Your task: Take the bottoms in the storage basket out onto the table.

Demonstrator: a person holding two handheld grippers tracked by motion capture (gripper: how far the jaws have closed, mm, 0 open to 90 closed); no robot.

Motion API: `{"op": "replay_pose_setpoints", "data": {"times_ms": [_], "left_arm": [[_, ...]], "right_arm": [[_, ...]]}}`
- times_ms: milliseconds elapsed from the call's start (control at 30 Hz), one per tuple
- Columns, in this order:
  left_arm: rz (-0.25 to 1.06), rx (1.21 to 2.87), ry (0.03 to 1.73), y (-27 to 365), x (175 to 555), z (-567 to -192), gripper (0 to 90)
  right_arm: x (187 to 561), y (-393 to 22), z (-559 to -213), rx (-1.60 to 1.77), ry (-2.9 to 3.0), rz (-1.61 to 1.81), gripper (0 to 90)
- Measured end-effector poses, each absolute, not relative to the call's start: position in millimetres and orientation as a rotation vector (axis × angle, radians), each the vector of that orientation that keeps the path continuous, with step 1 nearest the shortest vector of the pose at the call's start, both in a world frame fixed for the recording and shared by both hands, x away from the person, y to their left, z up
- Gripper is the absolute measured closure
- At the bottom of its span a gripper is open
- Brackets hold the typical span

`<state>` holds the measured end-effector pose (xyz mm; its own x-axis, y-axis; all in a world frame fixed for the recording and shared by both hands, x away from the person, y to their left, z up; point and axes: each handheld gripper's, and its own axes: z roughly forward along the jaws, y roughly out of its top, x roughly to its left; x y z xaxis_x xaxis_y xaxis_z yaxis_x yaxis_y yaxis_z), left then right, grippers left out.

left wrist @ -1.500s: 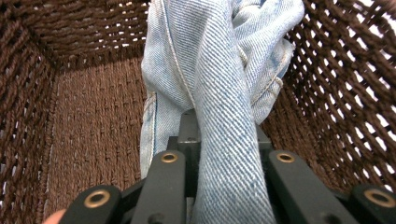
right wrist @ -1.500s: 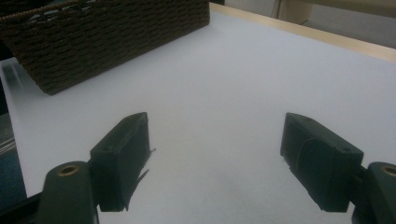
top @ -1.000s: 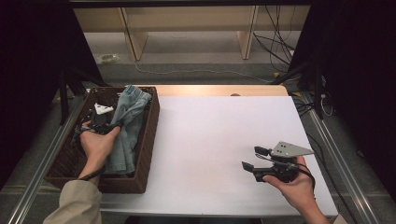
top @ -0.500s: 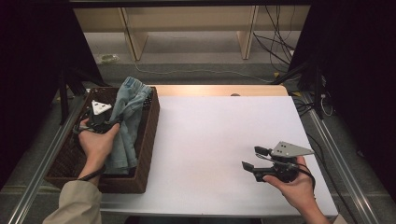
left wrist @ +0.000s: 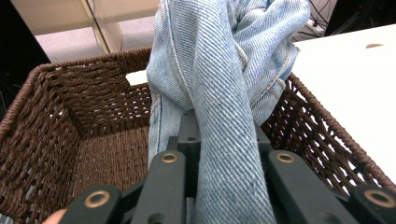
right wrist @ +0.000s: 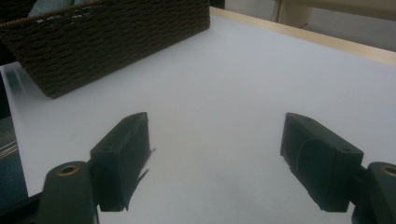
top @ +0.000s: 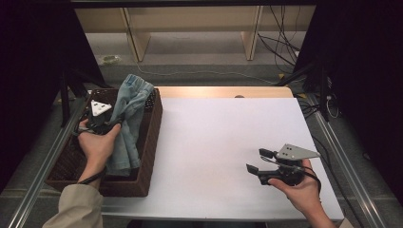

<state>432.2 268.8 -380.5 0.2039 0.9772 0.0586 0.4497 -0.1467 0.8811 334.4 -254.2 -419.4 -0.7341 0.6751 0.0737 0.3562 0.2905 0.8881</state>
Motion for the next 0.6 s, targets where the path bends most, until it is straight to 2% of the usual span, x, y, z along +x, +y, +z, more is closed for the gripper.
{"op": "replay_pose_setpoints", "data": {"times_ms": [600], "left_arm": [[0.892, 1.669, 1.323, 270.9, 429.1, -373.3, 75.3]], "right_arm": [[334.1, -255.3, -418.4, 0.941, 2.235, 1.441, 25.0]]}}
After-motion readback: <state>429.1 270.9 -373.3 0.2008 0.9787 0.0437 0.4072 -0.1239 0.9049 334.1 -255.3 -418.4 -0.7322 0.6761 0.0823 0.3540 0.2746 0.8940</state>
